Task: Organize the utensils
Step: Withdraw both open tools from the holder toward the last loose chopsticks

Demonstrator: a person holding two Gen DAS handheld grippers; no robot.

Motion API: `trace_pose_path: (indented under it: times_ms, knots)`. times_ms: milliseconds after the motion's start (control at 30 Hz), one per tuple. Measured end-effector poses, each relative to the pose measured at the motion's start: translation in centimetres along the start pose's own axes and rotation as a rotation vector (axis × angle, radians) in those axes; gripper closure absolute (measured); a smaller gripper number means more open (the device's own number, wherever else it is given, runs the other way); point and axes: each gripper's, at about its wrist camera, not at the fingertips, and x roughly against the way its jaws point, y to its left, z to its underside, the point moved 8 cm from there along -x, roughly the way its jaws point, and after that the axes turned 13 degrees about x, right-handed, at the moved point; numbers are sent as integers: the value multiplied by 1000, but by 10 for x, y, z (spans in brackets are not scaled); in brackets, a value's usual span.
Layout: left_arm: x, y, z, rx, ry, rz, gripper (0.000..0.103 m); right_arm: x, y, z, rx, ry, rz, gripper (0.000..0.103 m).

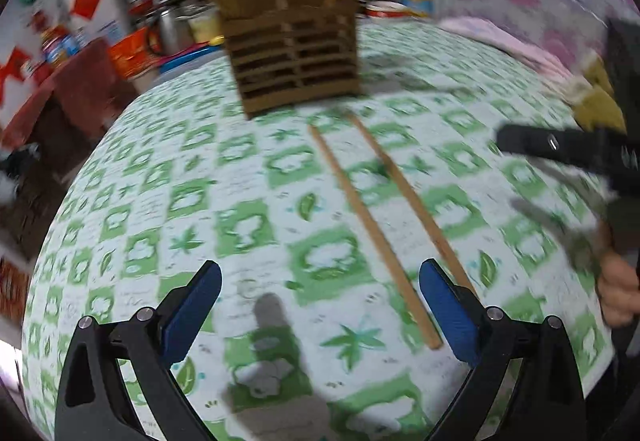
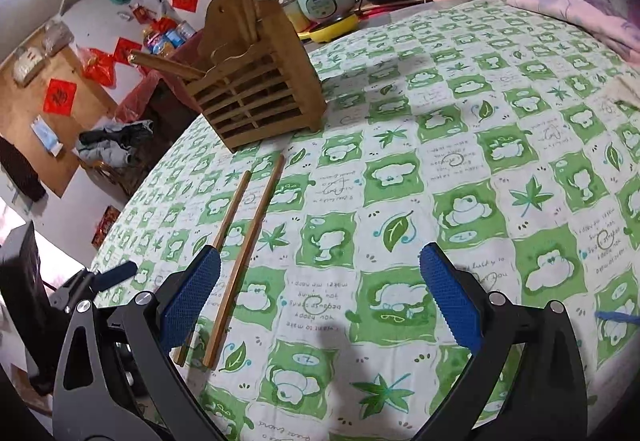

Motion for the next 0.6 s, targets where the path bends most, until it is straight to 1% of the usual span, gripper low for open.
trace_pose_path:
  times_ms: [100,133,200,267,333,400,433,467,500,567,600]
  knots:
    - [-7,-9,7,-58,34,-12,6,-1,-1,0,-5,2,2,7]
    - [-11,-11,9,-76,57,-23,5,0,-1,0,-4,2,5,7]
    - [-14,-11,7,-74,58,-37,4,-1,0,-1,5,4,10,7]
    - [-17,-7,6,-46,70,-32,4,-2,1,0,10,11,15,7]
    - [-20,5,2,5,76,-57,4,-4,1,1,17,24,25,7]
    - [-25,30,-4,112,84,-128,4,-6,2,2,29,42,39,7]
    - [-29,43,-6,179,101,-128,4,-7,2,3,36,51,46,7]
    - [-32,51,-6,228,119,-113,4,-8,3,5,47,63,55,7]
    - [-32,60,-9,280,120,-85,5,-9,4,6,59,74,60,6]
    - [-31,70,-12,325,108,-57,6,-11,13,9,112,98,62,7]
    - [-31,71,-13,331,106,-50,6,-12,22,11,161,117,62,7]
